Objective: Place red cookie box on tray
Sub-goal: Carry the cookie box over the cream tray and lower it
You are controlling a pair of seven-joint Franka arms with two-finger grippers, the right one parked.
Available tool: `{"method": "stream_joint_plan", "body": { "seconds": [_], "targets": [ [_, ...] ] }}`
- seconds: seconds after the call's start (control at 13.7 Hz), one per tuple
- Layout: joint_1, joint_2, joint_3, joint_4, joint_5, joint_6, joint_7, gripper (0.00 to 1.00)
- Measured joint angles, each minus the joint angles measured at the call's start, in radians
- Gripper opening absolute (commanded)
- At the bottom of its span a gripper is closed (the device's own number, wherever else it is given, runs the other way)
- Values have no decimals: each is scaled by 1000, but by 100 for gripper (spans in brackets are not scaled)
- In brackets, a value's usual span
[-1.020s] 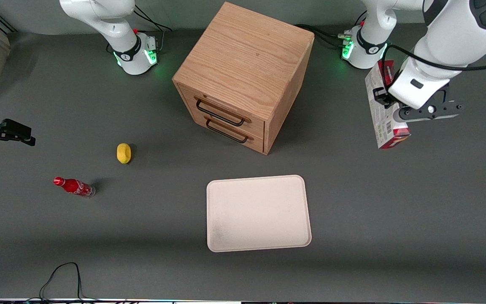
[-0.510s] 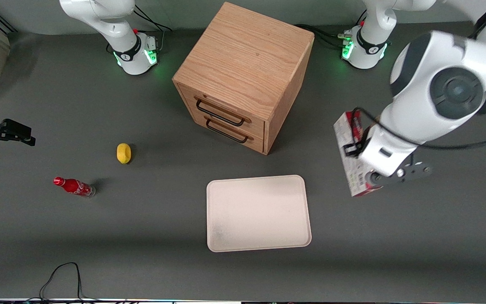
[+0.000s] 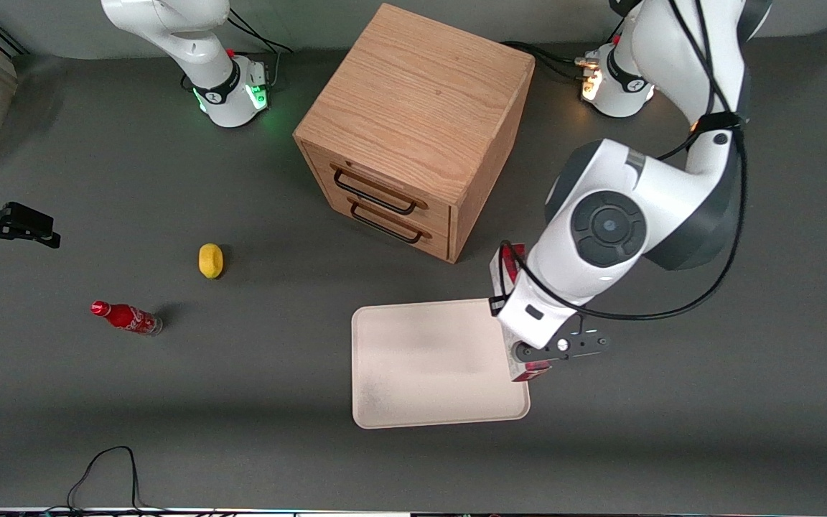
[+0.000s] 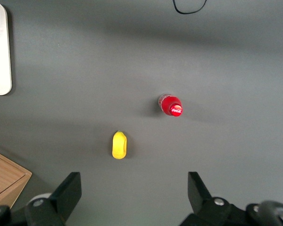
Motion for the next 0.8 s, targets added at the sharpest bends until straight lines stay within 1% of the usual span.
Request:
{"method": "stream_joint_plan", "body": {
  "seconds": [0.22,0.51,0.8],
  "targets": [
    [-1,37,5,-2,17,53,0,0],
    [-1,149,8,-32,46,200,4,0],
    [2,211,10,-45,72,247,31,0]
  ]
}}
